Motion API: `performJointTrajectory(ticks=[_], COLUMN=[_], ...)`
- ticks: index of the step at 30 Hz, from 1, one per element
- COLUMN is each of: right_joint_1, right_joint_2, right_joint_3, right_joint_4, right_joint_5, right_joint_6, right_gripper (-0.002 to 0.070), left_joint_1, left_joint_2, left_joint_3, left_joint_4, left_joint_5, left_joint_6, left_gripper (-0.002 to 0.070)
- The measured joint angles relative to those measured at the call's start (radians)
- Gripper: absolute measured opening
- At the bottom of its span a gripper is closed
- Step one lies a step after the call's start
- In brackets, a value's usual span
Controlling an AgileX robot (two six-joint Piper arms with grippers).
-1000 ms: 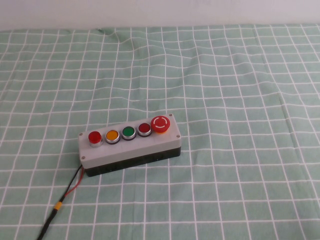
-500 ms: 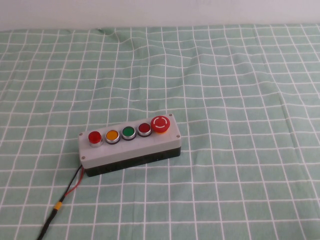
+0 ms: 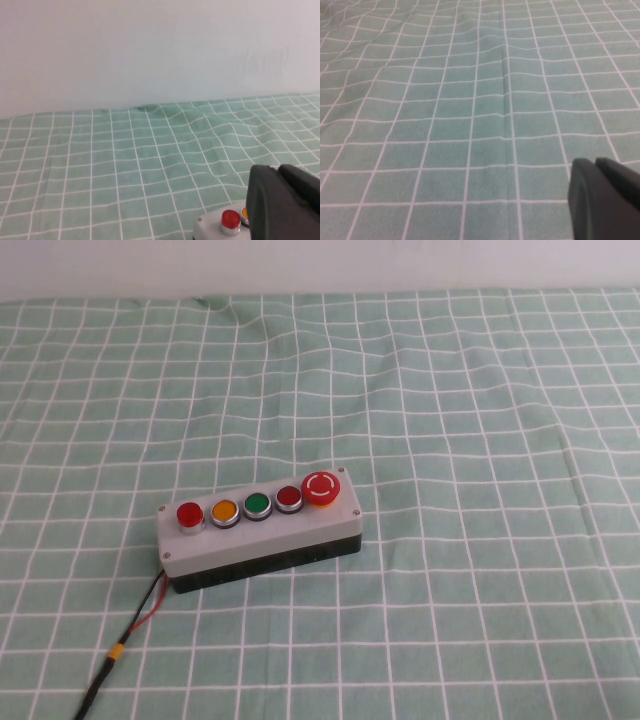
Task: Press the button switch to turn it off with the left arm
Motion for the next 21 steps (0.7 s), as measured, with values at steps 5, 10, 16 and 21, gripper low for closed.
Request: performJointTrajectory(ticks=[5,10,16,21], right_joint_1=[0.0,0.0,0.0,0.0], right_joint_2=[0.0,0.0,0.0,0.0], right_joint_3=[0.0,0.0,0.0,0.0], right_joint_4=[0.0,0.0,0.0,0.0], right_joint_5=[0.0,0.0,0.0,0.0], right_joint_6=[0.0,0.0,0.0,0.0], right_gripper=[-0.0016,-0.0016,-0.0016,-0.0016], left_joint_1=[0.0,0.0,0.012,0.061], left_joint_2=[-0.049,-0.111,-0.207,-0.274], left_joint_3=[0.0,0.034,0.246,0.495], left_joint_4=[0.006,0.016,0.083,0.094], left_joint_5=[-0.001,0.012,-0.103,-0.314], left_joint_6=[0.0,0.0,0.0,0.0], left_gripper=[-0.0003,-0.0003,-0.0003,-0.0003])
